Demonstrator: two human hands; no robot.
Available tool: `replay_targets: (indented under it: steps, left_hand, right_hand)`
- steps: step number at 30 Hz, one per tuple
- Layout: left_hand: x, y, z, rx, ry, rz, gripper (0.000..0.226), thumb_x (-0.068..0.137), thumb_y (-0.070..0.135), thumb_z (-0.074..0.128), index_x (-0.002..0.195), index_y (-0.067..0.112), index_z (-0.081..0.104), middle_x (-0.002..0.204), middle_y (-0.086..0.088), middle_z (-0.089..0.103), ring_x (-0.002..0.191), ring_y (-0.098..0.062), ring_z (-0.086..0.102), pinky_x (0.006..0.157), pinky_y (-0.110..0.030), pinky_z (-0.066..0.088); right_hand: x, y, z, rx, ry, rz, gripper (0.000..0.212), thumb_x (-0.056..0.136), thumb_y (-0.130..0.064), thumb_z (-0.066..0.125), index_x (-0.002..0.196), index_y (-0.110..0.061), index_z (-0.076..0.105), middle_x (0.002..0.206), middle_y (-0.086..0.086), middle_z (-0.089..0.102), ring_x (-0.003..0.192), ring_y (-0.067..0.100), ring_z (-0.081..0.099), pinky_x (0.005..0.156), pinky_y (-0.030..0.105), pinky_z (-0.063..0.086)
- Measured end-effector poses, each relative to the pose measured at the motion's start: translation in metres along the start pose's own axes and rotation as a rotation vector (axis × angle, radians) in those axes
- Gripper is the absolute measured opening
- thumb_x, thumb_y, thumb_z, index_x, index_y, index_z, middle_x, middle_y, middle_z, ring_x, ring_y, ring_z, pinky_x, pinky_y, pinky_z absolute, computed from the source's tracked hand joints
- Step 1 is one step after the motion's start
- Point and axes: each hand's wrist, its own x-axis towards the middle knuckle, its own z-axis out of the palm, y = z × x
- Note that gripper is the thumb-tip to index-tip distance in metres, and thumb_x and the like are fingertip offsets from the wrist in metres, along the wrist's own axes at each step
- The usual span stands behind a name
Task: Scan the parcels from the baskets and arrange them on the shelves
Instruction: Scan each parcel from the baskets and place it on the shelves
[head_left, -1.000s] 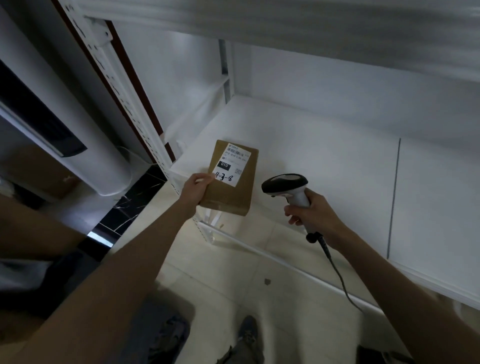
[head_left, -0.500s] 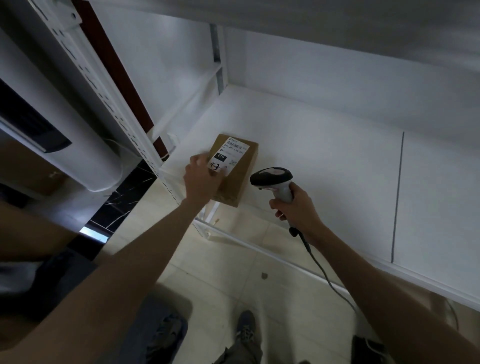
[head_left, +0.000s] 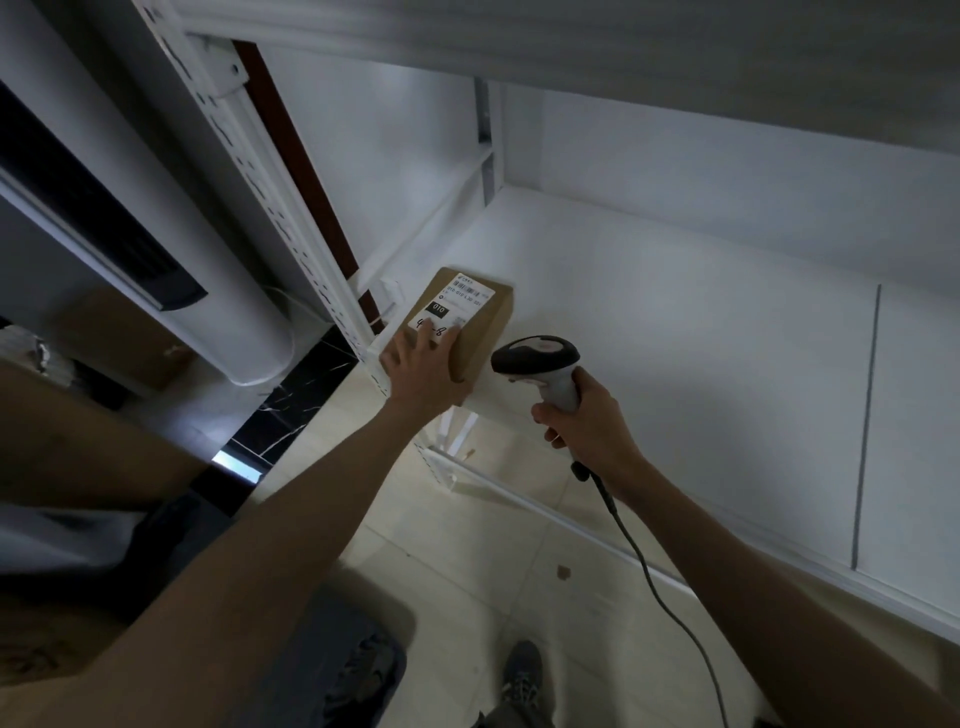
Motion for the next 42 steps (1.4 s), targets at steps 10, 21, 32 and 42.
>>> replay_targets:
  steps: [10, 21, 32, 42]
  left_hand:
    - [0.036, -0.026, -0.013, 0.004, -0.108, 0.054, 0.087, 0.093, 0.038, 0.066, 0.16, 0.025, 0.012, 0.164, -0.012, 0.01, 0.149, -0.044, 0.014, 0.119, -0.062, 0.019]
    - [0.043, -0.031, -0.009, 0.024, -0.067, 0.055, 0.092, 0.09, 0.044, 0.068, 0.16, 0.023, 0.012, 0.165, -0.015, 0.007, 0.148, -0.046, 0.013, 0.12, -0.061, 0.016]
    - [-0.022, 0.07, 0.007, -0.169, 0.116, 0.348, 0.087, 0.089, 0.05, 0.068, 0.159, 0.025, 0.024, 0.168, -0.009, 0.014, 0.155, -0.032, 0.006, 0.125, -0.046, 0.005]
    - [-0.183, 0.295, 0.06, -0.341, -0.002, 0.854, 0.054, 0.084, 0.028, 0.077, 0.133, 0.013, 0.061, 0.139, -0.011, 0.051, 0.134, -0.031, 0.043, 0.113, -0.036, 0.033]
  right_hand:
    - [0.005, 0.005, 0.008, -0.006, -0.009, 0.026, 0.035, 0.09, -0.009, 0.072, 0.122, -0.012, 0.058, 0.093, 0.009, 0.071, 0.062, 0.014, 0.066, 0.057, 0.021, 0.054]
    - [-0.002, 0.006, -0.003, 0.007, 0.038, 0.044, 0.034, 0.09, -0.007, 0.071, 0.122, -0.009, 0.058, 0.093, 0.011, 0.071, 0.064, 0.018, 0.065, 0.062, 0.027, 0.056]
    - [-0.061, 0.028, -0.054, 0.028, 0.141, 0.075, 0.031, 0.088, -0.007, 0.072, 0.116, -0.009, 0.059, 0.092, 0.011, 0.07, 0.057, 0.014, 0.063, 0.054, 0.023, 0.053]
    - [-0.266, 0.135, -0.177, 0.237, 0.557, 0.255, 0.018, 0.087, -0.001, 0.067, 0.103, -0.007, 0.061, 0.075, 0.007, 0.064, 0.049, 0.015, 0.051, 0.047, 0.022, 0.044]
